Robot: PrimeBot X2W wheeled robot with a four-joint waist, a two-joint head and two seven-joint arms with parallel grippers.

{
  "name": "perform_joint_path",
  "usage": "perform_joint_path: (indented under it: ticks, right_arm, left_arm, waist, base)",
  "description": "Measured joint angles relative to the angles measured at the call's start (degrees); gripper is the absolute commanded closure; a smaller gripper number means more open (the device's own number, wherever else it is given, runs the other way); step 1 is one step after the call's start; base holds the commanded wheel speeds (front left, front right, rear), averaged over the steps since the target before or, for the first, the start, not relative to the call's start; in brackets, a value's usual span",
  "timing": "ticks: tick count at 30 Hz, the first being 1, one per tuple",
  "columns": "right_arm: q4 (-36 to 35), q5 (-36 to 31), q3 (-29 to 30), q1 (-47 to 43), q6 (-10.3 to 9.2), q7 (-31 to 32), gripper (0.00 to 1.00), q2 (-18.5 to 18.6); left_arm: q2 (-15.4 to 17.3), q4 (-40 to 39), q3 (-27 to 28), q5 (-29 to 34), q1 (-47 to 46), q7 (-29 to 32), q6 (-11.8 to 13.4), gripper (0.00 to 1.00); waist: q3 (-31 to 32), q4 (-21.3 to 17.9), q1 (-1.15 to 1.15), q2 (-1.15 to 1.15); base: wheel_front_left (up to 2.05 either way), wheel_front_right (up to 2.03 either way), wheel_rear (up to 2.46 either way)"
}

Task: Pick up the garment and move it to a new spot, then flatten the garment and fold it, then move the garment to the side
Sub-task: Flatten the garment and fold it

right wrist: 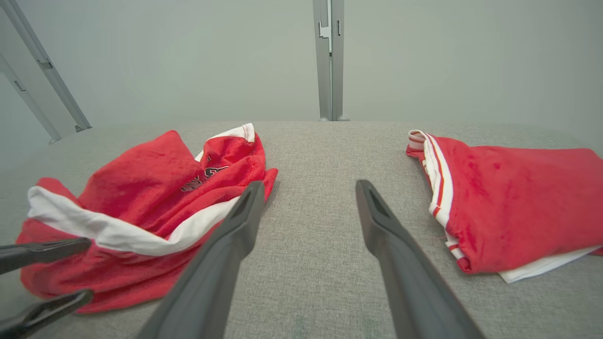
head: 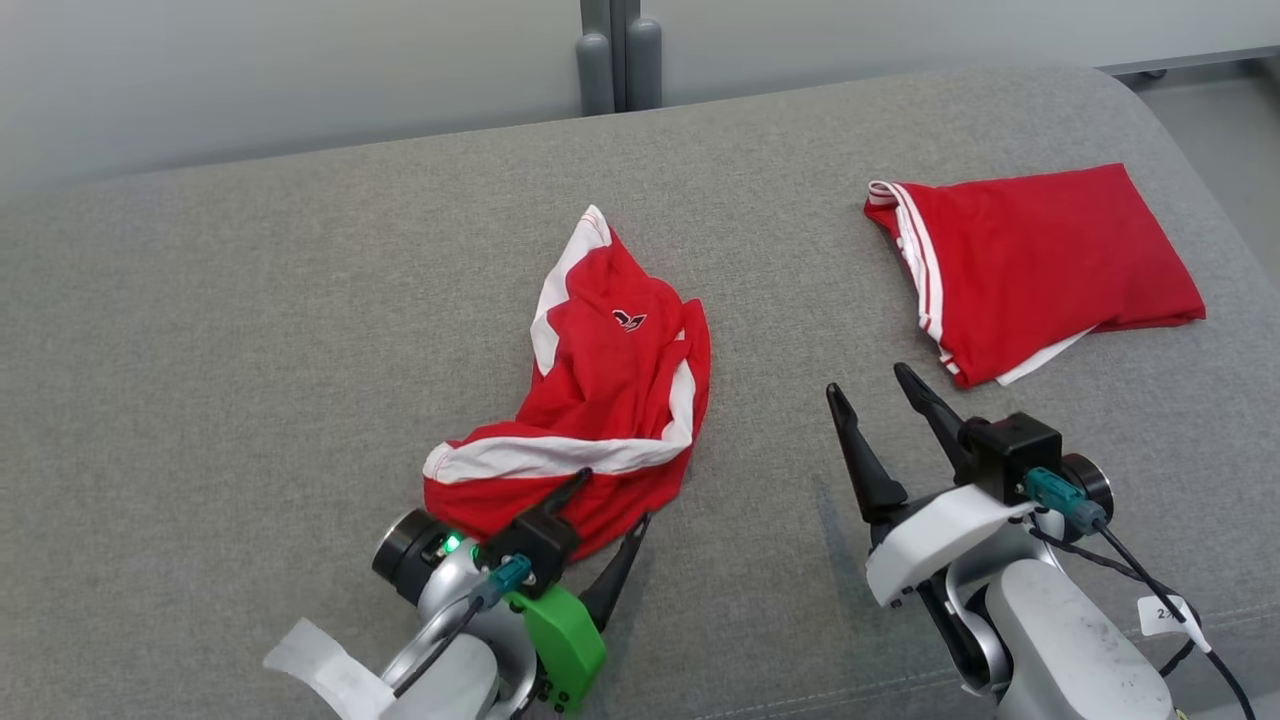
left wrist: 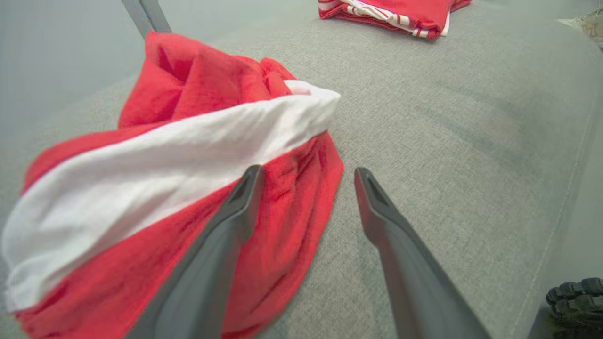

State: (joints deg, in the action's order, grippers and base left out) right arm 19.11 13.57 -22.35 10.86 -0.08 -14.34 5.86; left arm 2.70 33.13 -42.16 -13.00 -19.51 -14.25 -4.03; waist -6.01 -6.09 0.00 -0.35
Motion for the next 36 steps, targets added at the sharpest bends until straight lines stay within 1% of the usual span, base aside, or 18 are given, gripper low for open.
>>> perform_joint_path:
  ticks: [3, 6, 11, 14, 18, 20, 22, 24, 26, 28, 31, 34, 36]
  right_arm:
    - [0.0, 0.0, 0.0, -0.4, 0.01, 0.0, 0.00, 0.0]
    - [0.2, 0.0, 0.1, -1.0, 0.00, 0.0, 0.00, 0.0]
    - [0.5, 0.0, 0.2, -1.3, 0.00, 0.0, 0.00, 0.1]
    - [0.8, 0.0, 0.3, -2.2, 0.01, 0.0, 0.00, 0.3]
    - [1.1, 0.0, -0.1, -2.3, 0.07, 0.0, 0.00, 0.4]
    - [1.1, 0.0, -0.1, -2.4, 0.07, 0.0, 0.00, 0.5]
    - [1.1, 0.0, -0.3, -2.5, 0.08, 0.0, 0.00, 0.5]
    - [1.1, -0.1, -0.3, -2.8, 0.10, 0.0, 0.00, 0.5]
    - [1.2, -0.1, -0.7, -2.9, 0.35, 0.0, 0.00, 0.6]
    - [1.2, -0.3, -1.2, -2.9, 0.73, 0.0, 0.00, 0.5]
    - [1.1, -0.5, -1.4, -2.9, 0.74, 0.0, 0.00, 0.6]
    - [1.1, -0.5, -1.5, -2.9, 0.74, 0.0, 0.00, 0.9]
    - [1.1, -0.5, -1.4, -2.9, 0.74, 0.0, 0.00, 1.1]
  left_arm:
    - [0.0, -3.2, 1.3, -0.9, 0.0, 0.0, 0.0, 0.00]
    - [0.0, -8.1, 2.6, -1.4, 0.0, -0.2, 0.1, 0.00]
    - [0.0, -13.8, 6.9, -4.3, 0.9, -0.2, 1.7, 0.00]
    - [0.4, -13.4, 9.1, -6.5, 3.0, -0.2, 2.0, 0.00]
    - [3.0, -12.0, 12.2, -10.4, 6.1, -0.1, 2.0, 0.00]
    - [4.0, -11.4, 13.7, -12.5, 6.8, 0.7, 1.4, 0.00]
    - [4.4, -10.8, 14.9, -15.5, 7.1, 2.4, 0.5, 0.00]
    - [4.7, -9.6, 15.2, -17.7, 7.2, 4.8, -0.9, 0.00]
    - [5.4, -9.0, 15.4, -19.3, 7.2, 6.8, -1.6, 0.00]
    - [5.6, -8.3, 16.4, -22.4, 7.2, 8.8, -1.9, 0.00]
    - [6.2, -8.0, 16.7, -23.4, 7.0, 11.3, -2.0, 0.00]
    - [6.7, -8.1, 17.5, -26.1, 6.1, 13.9, -2.4, 0.00]
    - [7.5, -8.1, 17.8, -26.5, 5.2, 15.1, -2.5, 0.00]
  waist:
    - [0.5, 0.5, 0.00, 0.00]
    - [0.9, 0.9, 0.00, 0.00]
    - [2.0, 1.5, 0.00, 0.00]
    - [2.8, 1.8, 0.00, 0.00]
    - [3.7, 2.1, 0.00, 0.00]
    - [4.0, 2.1, 0.00, 0.00]
    - [4.0, 2.0, 0.00, 0.00]
    - [4.1, 1.9, 0.00, 0.00]
    - [4.1, 1.7, 0.00, 0.00]
    - [3.9, 1.3, 0.00, 0.00]
    - [3.6, 0.6, 0.00, 0.00]
    - [3.0, -0.1, 0.00, 0.00]
    - [2.5, -0.5, 0.00, 0.00]
  base:
    - [0.00, 0.00, 0.00]
    - [0.00, 0.00, 0.00]
    - [0.00, 0.00, 0.00]
    - [0.00, 0.00, 0.00]
    - [0.00, 0.00, 0.00]
    - [0.00, 0.00, 0.00]
    - [0.00, 0.00, 0.00]
    - [0.00, 0.00, 0.00]
    - [0.00, 0.00, 0.00]
    - [0.00, 0.00, 0.00]
    - [0.00, 0.00, 0.00]
    - [0.00, 0.00, 0.00]
    - [0.00, 0.00, 0.00]
